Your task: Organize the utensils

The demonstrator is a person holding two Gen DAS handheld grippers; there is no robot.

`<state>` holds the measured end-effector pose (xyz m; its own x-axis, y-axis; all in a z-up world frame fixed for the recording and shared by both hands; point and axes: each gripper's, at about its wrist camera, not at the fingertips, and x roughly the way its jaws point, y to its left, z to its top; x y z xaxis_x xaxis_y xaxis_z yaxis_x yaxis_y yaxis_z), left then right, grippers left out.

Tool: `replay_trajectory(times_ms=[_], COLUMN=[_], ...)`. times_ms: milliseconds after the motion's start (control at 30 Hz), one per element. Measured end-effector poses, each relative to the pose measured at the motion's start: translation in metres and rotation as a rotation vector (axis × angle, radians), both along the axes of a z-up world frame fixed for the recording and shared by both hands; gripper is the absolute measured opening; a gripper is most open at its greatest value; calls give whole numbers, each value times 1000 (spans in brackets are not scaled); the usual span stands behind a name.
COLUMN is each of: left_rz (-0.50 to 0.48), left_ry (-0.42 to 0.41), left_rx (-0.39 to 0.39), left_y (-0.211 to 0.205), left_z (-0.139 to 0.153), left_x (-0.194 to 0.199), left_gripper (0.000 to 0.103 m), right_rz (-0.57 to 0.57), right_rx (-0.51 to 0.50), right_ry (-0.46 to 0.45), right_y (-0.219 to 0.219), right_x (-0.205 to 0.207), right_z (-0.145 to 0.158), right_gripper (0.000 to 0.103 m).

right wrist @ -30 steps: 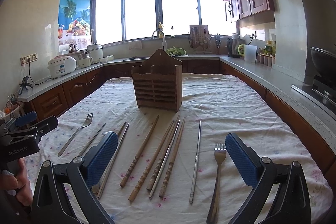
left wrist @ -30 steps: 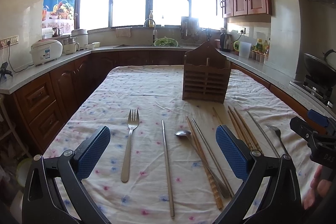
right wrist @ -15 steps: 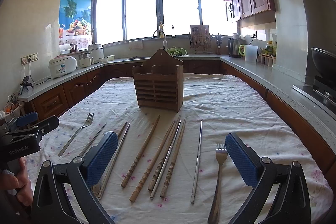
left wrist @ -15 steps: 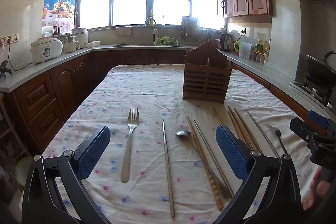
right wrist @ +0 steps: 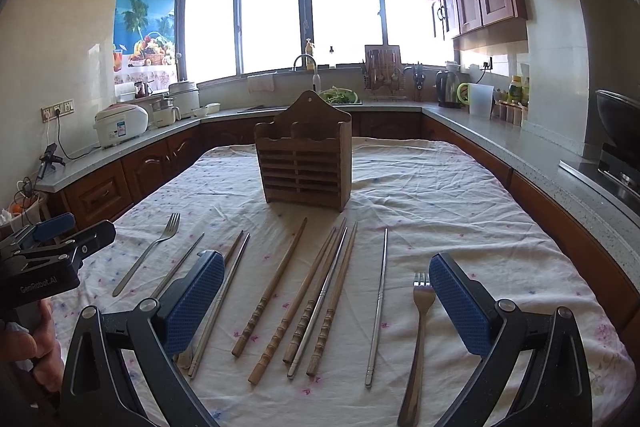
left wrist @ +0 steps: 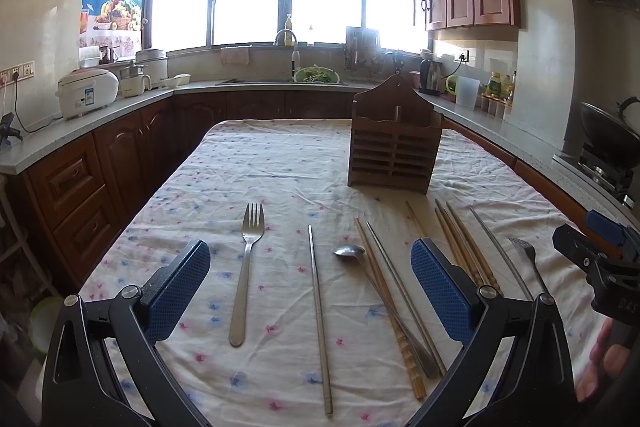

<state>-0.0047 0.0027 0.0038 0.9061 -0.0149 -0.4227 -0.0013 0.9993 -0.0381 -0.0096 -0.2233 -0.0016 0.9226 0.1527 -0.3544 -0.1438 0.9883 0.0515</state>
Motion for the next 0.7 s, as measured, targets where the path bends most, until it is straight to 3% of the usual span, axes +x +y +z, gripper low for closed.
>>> replay_trajectory(times_ms=[233, 700], left_rz=[-5, -8], left_ry=[81, 213], left_rx=[-65, -99], left_y=[11, 28], left_z=[-7, -13], left_x=[17, 62], left_gripper=[103, 102], right_rz=[3, 58], right_rx=[7, 92], right_ry=[19, 108], right_y=[0, -6], right_x=[6, 47], right_z=[0, 5], right_gripper=[103, 102])
